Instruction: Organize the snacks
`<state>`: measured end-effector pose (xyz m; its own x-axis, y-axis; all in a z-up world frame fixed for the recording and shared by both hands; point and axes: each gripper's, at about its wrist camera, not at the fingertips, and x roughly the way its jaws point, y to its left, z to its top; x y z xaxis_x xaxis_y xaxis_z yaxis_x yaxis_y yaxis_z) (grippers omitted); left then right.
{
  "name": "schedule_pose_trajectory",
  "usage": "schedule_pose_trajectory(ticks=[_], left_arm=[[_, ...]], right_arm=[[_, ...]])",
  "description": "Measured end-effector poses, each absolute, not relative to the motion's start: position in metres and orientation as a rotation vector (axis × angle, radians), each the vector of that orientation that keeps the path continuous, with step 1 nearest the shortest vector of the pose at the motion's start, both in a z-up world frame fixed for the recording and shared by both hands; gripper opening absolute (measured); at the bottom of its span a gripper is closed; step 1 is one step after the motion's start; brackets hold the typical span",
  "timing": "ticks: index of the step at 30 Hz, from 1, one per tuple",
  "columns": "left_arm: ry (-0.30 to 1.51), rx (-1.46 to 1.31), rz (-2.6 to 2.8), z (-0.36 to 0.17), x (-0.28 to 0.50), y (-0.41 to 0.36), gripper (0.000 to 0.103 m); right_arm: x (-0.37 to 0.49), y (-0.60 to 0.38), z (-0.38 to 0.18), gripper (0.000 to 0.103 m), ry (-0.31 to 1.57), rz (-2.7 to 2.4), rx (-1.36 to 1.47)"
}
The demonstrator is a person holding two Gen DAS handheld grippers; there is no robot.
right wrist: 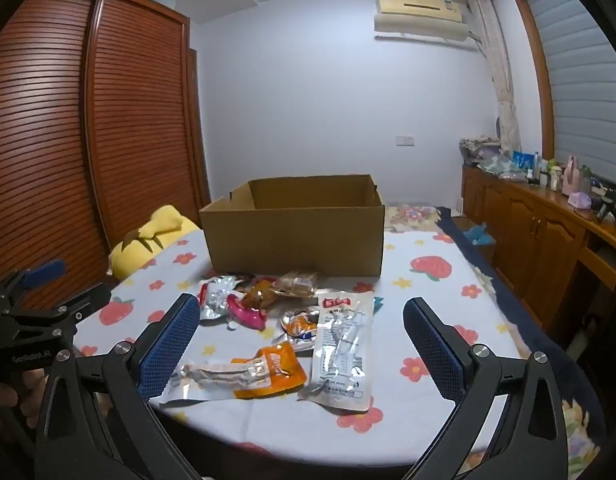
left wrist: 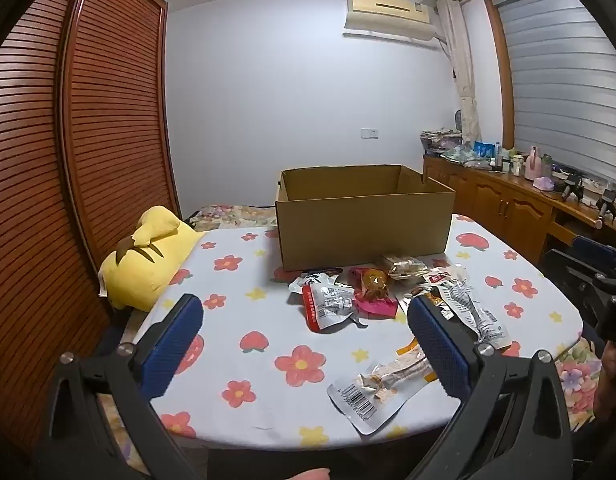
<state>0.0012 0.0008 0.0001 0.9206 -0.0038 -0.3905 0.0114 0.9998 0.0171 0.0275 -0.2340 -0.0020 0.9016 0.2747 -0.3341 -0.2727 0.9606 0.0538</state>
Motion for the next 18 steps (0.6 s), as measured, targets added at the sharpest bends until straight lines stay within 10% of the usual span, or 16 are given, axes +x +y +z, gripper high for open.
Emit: schedule_pose_trajectory(ticks=[18], left_arm=[[0.383, 0.030, -0.002, 0.0006, 0.0003, 0.0083, 0.103]], right_arm=[[0.0265, -0.2337, -0.0018, 0.103, 0.345, 0.284, 0.016]])
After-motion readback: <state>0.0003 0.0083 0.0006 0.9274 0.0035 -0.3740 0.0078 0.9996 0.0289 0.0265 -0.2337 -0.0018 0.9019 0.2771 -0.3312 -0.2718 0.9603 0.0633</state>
